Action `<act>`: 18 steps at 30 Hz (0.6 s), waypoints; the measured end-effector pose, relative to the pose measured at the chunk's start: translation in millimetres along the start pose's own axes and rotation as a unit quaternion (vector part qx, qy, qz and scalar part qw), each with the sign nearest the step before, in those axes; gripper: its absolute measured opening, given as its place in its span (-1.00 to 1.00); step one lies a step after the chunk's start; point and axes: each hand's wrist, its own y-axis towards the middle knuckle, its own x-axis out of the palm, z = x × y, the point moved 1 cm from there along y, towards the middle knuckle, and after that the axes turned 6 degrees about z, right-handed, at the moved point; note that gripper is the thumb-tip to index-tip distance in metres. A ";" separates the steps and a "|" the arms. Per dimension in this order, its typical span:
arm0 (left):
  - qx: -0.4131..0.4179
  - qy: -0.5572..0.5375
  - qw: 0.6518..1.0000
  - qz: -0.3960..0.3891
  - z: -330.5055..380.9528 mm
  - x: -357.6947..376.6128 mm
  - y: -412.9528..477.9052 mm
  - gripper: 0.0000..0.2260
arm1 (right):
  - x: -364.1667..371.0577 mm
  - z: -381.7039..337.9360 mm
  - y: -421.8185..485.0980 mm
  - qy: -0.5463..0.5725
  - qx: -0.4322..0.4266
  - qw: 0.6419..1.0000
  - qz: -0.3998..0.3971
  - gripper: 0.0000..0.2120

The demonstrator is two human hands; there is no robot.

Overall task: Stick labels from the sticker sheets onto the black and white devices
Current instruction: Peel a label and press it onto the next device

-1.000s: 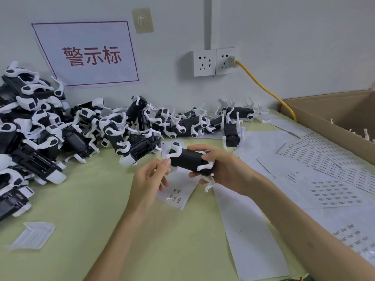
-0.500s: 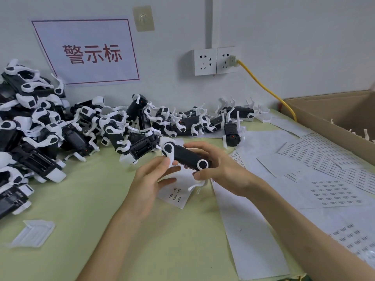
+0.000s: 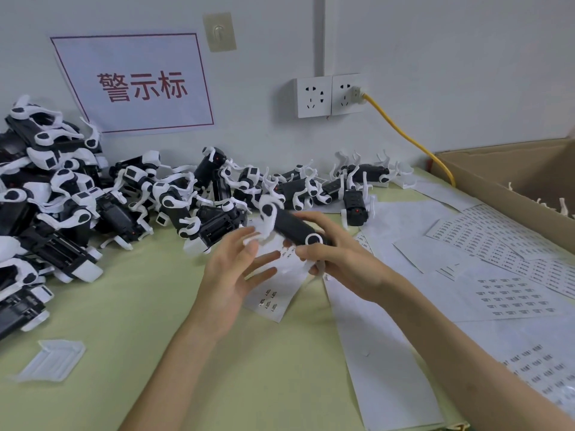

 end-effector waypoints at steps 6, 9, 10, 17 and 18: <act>-0.070 0.043 0.996 -0.028 -6.4 3.8 -3.3 -0.55 | 1.5 2.6 2.3 -0.009 -0.035 0.992 0.118 -0.43; -0.056 0.088 0.990 -0.093 -10.1 10.2 -6.6 -0.59 | 6.6 5.2 1.5 -0.009 -0.022 0.995 0.097 -0.50; -0.050 0.080 0.990 -0.109 -10.1 10.8 -7.3 -0.59 | 9.8 6.7 1.3 -0.014 -0.022 0.996 0.088 -0.49; -0.059 0.049 0.996 -0.035 -9.9 8.3 -4.9 -0.56 | 19.5 3.6 -2.5 -0.033 -0.029 0.998 0.039 -0.50; -0.062 0.045 0.997 -0.033 -9.7 9.0 -5.5 -0.58 | 19.7 3.5 -3.3 -0.033 -0.030 0.999 0.032 -0.53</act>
